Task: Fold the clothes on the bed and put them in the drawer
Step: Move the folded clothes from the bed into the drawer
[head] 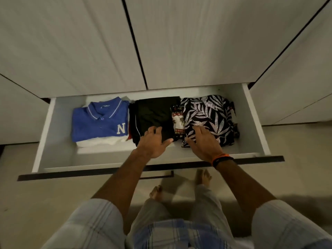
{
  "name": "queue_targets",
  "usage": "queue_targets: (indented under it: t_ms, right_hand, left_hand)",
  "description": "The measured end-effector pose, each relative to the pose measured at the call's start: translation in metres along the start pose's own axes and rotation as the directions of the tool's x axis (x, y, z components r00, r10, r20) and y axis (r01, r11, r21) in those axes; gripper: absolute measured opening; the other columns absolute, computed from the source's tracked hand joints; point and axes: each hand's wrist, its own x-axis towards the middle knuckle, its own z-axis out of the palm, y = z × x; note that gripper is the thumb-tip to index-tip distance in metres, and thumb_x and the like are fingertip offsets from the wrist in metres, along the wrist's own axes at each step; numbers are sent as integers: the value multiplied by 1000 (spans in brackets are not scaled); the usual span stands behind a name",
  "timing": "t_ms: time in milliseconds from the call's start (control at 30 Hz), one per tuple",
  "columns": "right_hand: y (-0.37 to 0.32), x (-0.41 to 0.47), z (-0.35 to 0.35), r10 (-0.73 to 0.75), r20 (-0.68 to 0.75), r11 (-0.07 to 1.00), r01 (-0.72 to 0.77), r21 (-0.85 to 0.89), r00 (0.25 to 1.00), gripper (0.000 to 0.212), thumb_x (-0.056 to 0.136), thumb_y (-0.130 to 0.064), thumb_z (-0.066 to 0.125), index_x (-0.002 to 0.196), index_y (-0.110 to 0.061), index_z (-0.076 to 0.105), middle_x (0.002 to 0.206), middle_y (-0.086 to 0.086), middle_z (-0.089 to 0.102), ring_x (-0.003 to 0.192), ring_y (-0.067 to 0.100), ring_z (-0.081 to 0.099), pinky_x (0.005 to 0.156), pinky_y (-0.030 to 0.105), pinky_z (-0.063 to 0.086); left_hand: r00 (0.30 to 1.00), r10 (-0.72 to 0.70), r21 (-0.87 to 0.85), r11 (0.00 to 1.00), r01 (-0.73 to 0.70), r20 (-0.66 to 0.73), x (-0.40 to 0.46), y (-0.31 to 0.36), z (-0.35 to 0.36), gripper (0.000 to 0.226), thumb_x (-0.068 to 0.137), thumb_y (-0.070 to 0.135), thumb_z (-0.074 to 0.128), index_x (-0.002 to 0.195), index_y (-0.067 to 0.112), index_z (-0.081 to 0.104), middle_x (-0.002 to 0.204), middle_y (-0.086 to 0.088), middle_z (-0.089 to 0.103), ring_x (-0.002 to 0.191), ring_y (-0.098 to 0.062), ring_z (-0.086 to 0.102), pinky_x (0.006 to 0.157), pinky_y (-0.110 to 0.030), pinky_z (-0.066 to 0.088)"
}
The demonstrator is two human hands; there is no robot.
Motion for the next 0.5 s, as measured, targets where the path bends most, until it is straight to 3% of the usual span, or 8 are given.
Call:
queue_targets:
  t_ms: [100, 267, 367, 500]
  right_hand:
    - [-36, -20, 11, 7, 2, 1000, -7, -20, 1000, 57, 101, -47, 42, 141, -6, 42, 141, 16, 47, 127, 30, 47, 105, 44, 42]
    - [-69, -58, 30, -2, 44, 996, 6, -86, 999, 65, 99, -56, 30, 140, -8, 43, 137, 16, 51, 123, 30, 49, 107, 47, 39]
    - [-77, -78, 41, -33, 49, 990, 40, -139, 998, 62, 100, -53, 37, 144, -9, 40, 141, 14, 47, 128, 30, 45, 112, 45, 33]
    - [-84, -101, 55, -53, 104, 972, 76, -222, 993, 68, 100, -53, 38, 151, -11, 27, 155, 14, 32, 142, 30, 32, 116, 45, 28]
  left_hand:
    - [1000, -1, -2, 1000, 1, 3, -28, -33, -3, 77, 98, 61, 38, 156, 14, 17, 162, -15, 15, 147, -35, 22, 117, -48, 27]
    - [1000, 26, 42, 999, -26, 9, -74, -66, 2, 72, 98, 60, 37, 152, 13, 27, 157, -17, 27, 141, -34, 31, 113, -46, 32]
    - [999, 36, 76, 996, -35, -17, -100, -76, 10, 72, 98, 60, 39, 151, 12, 28, 155, -16, 31, 139, -32, 34, 112, -45, 33]
    - [998, 49, 105, 993, -52, 31, -125, -84, 28, 79, 96, 61, 43, 156, 15, 19, 162, -12, 19, 148, -31, 19, 119, -47, 22]
